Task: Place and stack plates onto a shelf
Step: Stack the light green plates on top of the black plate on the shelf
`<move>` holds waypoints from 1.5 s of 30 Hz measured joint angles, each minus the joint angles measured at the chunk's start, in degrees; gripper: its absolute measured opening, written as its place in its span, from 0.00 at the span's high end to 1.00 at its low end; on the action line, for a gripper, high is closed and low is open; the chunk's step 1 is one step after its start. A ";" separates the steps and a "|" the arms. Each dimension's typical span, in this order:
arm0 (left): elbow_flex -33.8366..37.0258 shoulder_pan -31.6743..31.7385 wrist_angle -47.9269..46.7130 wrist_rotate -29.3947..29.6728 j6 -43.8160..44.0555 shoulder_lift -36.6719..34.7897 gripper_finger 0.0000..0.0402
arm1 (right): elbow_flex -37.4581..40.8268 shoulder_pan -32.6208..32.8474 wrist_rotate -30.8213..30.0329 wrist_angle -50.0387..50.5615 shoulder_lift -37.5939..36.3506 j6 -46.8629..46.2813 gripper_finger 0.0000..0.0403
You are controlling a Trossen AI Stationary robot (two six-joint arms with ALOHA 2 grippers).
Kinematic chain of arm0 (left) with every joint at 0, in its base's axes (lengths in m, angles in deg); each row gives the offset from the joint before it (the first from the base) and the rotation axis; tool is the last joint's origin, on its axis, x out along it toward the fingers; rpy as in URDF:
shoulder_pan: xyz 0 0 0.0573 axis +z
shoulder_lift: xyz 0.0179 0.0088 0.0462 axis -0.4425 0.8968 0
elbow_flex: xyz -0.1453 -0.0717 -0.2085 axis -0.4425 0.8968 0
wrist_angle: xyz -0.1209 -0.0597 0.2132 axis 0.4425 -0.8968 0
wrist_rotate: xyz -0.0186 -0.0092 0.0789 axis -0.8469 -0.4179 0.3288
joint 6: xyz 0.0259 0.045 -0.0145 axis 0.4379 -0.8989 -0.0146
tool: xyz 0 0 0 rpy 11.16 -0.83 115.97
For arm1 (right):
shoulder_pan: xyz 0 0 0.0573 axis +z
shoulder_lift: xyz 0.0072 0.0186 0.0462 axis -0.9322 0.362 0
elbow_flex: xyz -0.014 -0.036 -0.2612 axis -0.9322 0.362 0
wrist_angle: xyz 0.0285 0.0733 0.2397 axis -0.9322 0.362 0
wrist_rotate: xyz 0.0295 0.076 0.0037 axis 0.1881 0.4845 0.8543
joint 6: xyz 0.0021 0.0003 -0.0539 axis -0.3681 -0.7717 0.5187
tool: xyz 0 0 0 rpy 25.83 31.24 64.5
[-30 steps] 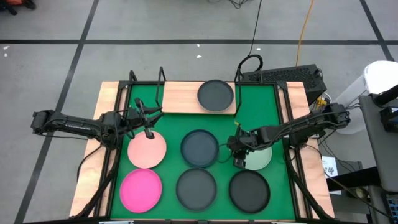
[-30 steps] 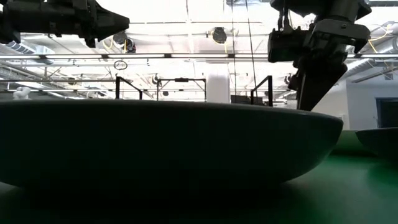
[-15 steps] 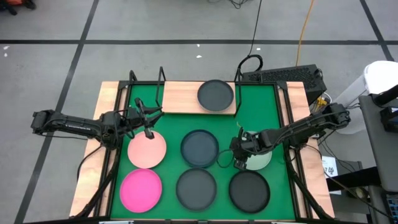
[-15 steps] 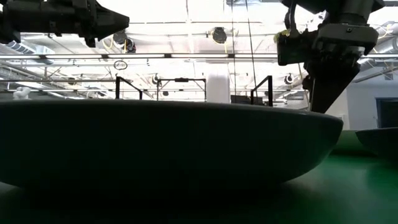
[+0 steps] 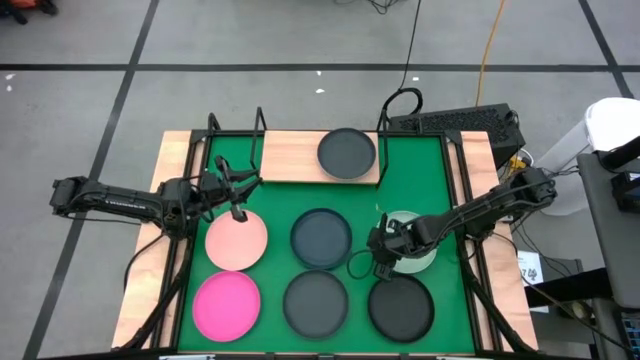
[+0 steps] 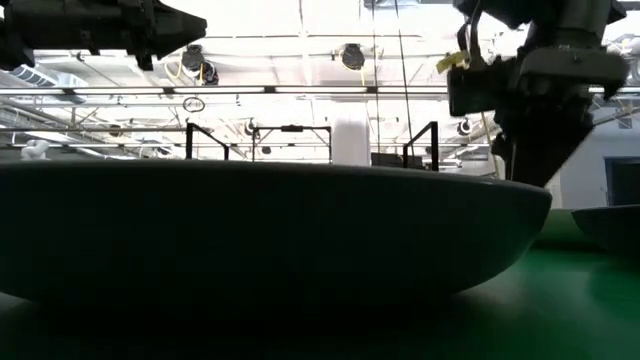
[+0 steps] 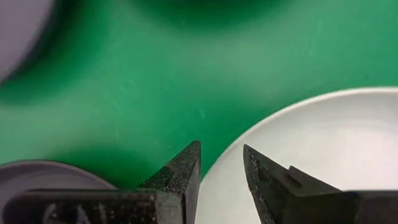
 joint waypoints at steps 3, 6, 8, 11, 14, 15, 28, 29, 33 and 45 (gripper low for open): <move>0.00 -0.02 0.06 0.00 -0.02 -0.01 0.71 | -0.02 -0.09 -0.05 0.33 1.39 -0.63 0.74; 0.00 -0.02 0.03 0.00 -0.02 -0.02 0.71 | -0.02 -0.09 -0.37 1.03 1.64 -0.76 0.74; 0.00 -0.02 0.01 0.00 -0.04 0.00 0.71 | -0.02 -0.17 -0.80 1.81 1.66 -0.39 0.75; 0.00 -0.02 0.01 0.00 -0.07 -0.02 0.71 | -0.04 -0.20 -1.64 3.32 1.64 -0.11 0.81; 0.00 -0.02 0.02 -0.01 -0.05 -0.01 0.71 | -0.03 -0.20 -1.66 4.54 1.64 0.14 0.91; 0.00 -0.02 0.03 -0.02 -0.02 -0.02 0.71 | -0.03 -0.20 -1.72 4.81 1.60 0.52 0.95; 0.00 -0.01 0.14 -0.02 0.26 -0.02 0.71 | -7.03 0.74 -5.60 11.94 -6.69 4.06 1.00; 0.00 0.00 0.14 -0.02 0.26 -0.02 0.71 | -8.12 0.78 -6.07 12.27 -7.86 4.73 1.00; 0.00 0.00 0.15 -0.02 0.28 0.00 0.71 | -12.80 0.36 -9.07 11.07 -11.58 10.58 1.00; 0.00 -0.02 0.30 -0.04 0.39 -0.01 0.71 | -16.98 -13.22 -7.61 -11.55 -11.32 43.58 1.00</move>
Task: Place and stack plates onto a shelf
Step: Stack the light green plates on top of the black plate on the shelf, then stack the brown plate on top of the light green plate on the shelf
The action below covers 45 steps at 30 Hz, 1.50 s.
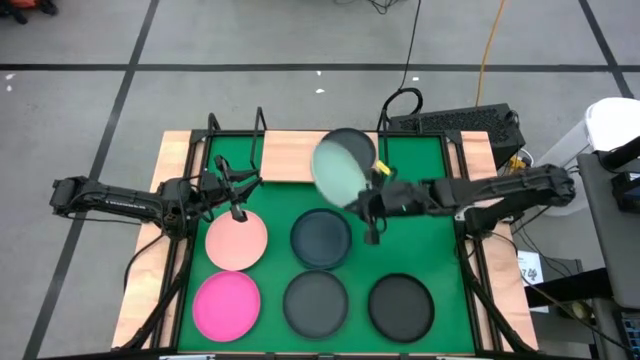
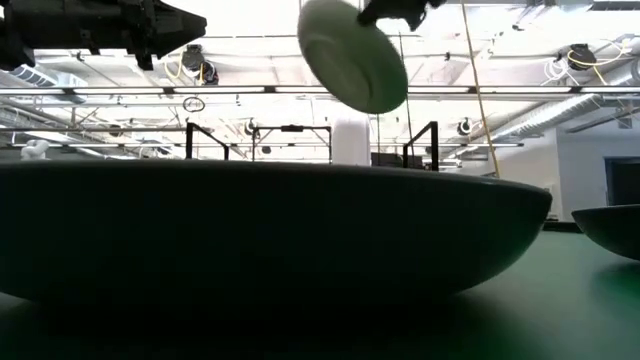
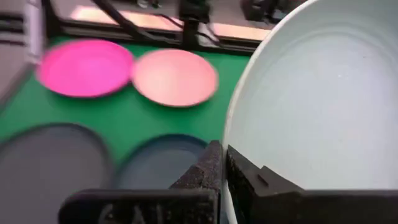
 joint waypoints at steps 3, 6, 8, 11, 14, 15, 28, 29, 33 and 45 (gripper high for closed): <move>0.00 0.02 0.04 0.00 0.00 0.01 0.71 | 0.00 -6.07 0.30 -0.38 1.73 3.88 1.00; 0.00 0.02 0.17 0.00 0.00 0.01 0.71 | 0.00 -11.30 2.19 -1.41 4.50 7.51 1.00; 0.00 0.01 0.19 0.00 0.00 -0.01 0.71 | 0.00 -14.28 4.47 -1.77 6.48 9.52 1.00; 0.00 0.02 0.20 0.01 -0.21 0.01 0.71 | 0.00 -17.67 6.34 -1.03 9.91 11.21 1.00; 0.00 0.02 0.20 0.02 -0.23 -0.01 0.71 | 0.02 -19.80 6.28 0.16 12.73 12.72 1.00; 0.00 0.02 0.19 0.02 -0.30 0.01 0.71 | 0.02 -20.24 6.18 0.31 13.37 12.99 1.00; 0.00 0.02 -0.04 0.02 -0.11 0.01 0.71 | 0.02 -21.57 6.02 1.34 14.49 13.53 0.97; 0.00 0.02 -0.03 0.02 -0.13 0.01 0.71 | 0.02 -21.57 5.98 1.29 14.48 13.51 0.96; 0.00 0.02 -0.04 0.02 0.31 0.00 0.71 | 0.02 -21.79 5.86 1.44 14.47 12.22 0.92; 0.00 -0.58 -0.32 -0.02 2.11 -0.01 0.71 | 0.02 -20.69 4.25 0.93 13.21 11.98 0.88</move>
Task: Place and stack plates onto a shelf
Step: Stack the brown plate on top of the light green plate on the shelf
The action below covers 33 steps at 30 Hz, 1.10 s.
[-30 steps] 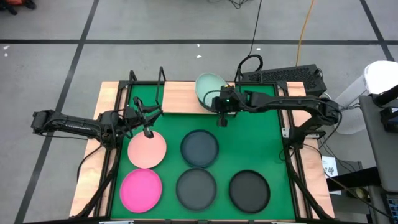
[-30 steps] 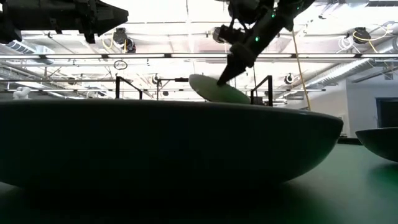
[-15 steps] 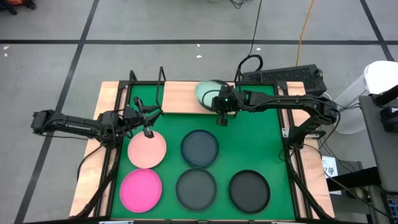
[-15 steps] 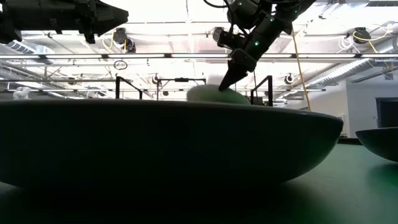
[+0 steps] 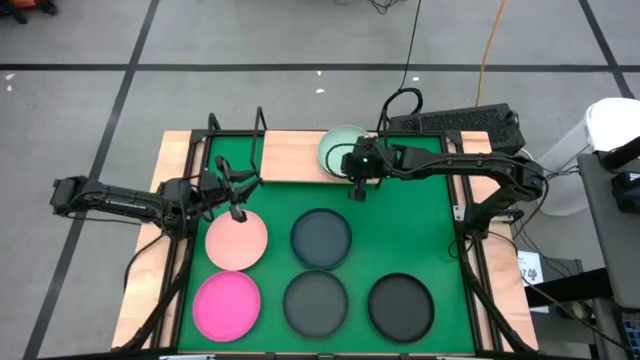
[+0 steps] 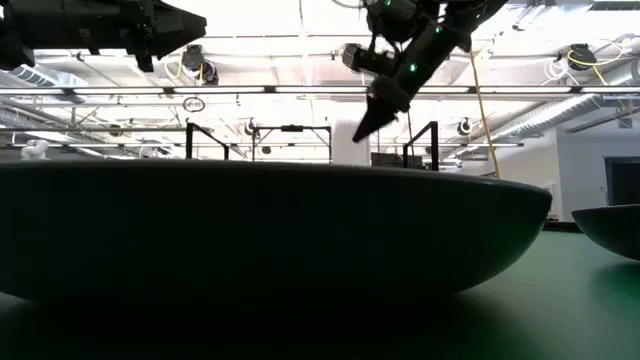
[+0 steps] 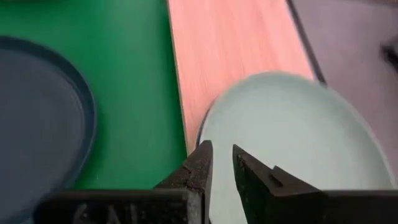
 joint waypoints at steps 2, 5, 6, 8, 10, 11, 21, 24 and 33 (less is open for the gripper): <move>-0.02 -0.44 -0.72 0.00 -0.15 0.01 0.71 | 0.00 1.66 0.40 -1.65 -1.86 -0.87 0.88; -1.40 -1.16 -5.44 0.02 0.26 0.02 0.71 | 0.00 5.52 2.14 -4.50 -5.50 -2.38 0.88; -2.25 -1.42 -7.76 0.24 0.72 0.02 0.71 | 0.00 6.92 2.13 -5.29 -6.71 -2.43 0.88; -4.47 -1.95 -13.65 2.03 2.27 0.24 0.71 | 0.20 9.73 1.88 -6.86 -8.99 -2.06 0.88; -7.08 -2.62 -19.88 4.14 4.57 1.27 0.71 | 1.55 12.18 1.81 -7.98 -11.32 -0.75 0.88; -8.36 -3.01 -23.03 4.92 5.68 1.86 0.71 | 2.49 13.19 1.78 -9.12 -12.30 -0.16 0.88; -25.66 -8.67 -56.94 9.59 19.38 14.73 0.71 | 16.82 18.39 -1.42 -23.80 -22.66 2.01 0.88; -34.21 -8.61 -74.67 10.18 29.98 19.95 0.71 | 21.45 18.58 -1.27 -30.11 -25.37 2.93 0.88; -44.33 -11.49 -93.94 -5.70 37.44 34.06 0.71 | 32.44 18.57 -1.27 -43.17 -31.20 6.04 0.88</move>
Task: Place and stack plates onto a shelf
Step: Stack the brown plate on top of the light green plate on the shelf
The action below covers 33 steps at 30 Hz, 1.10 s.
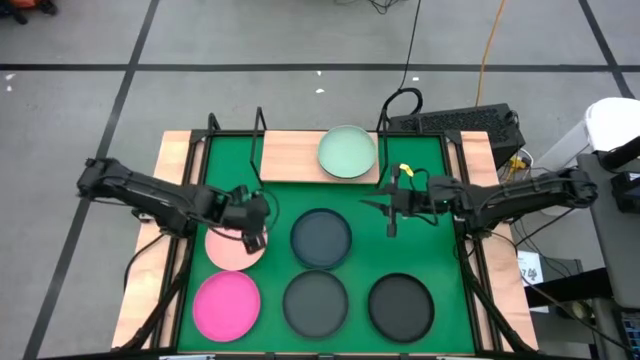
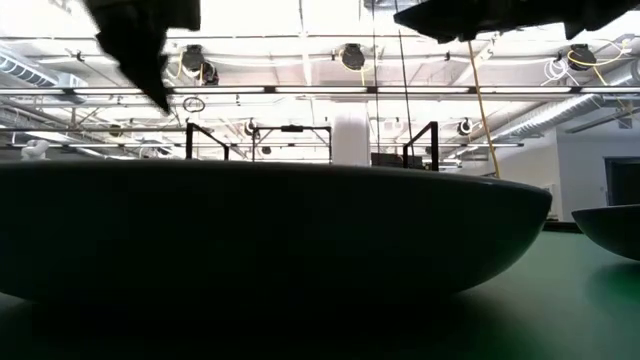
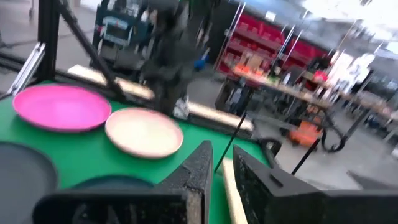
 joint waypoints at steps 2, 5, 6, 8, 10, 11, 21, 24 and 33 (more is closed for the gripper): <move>0.31 -1.11 0.05 -2.24 3.25 2.85 0.71 | 0.89 0.01 0.00 -0.58 -1.09 0.49 0.88; 0.81 -3.12 -0.25 -3.55 8.25 7.06 0.71 | 0.78 0.00 -0.03 -1.74 -1.44 0.42 0.88; 0.78 -3.75 0.37 -4.01 9.91 8.32 0.71 | 0.80 0.00 -0.04 -1.44 -1.56 0.44 0.88; 0.77 -5.15 0.61 -5.74 13.14 10.24 0.71 | 0.78 0.00 -0.04 -2.02 -1.62 0.46 0.88; 0.77 -6.13 1.06 -7.19 16.39 11.72 0.71 | 0.78 0.00 -0.05 -1.92 -1.63 0.46 0.88; 0.77 -6.74 1.45 -7.47 18.11 12.24 0.71 | 0.78 0.00 -0.04 -1.94 -1.60 0.53 0.88; 0.78 -10.09 2.04 -7.53 28.44 16.15 0.71 | 0.78 0.00 0.00 -3.59 -1.62 0.59 0.88; 0.75 -9.98 2.89 -7.97 28.84 18.48 0.71 | 0.78 0.00 0.02 -3.62 -1.62 0.13 0.88; 0.77 -8.99 0.08 -11.83 30.07 24.73 0.71 | 0.78 0.00 0.02 -3.62 -1.62 -0.70 0.88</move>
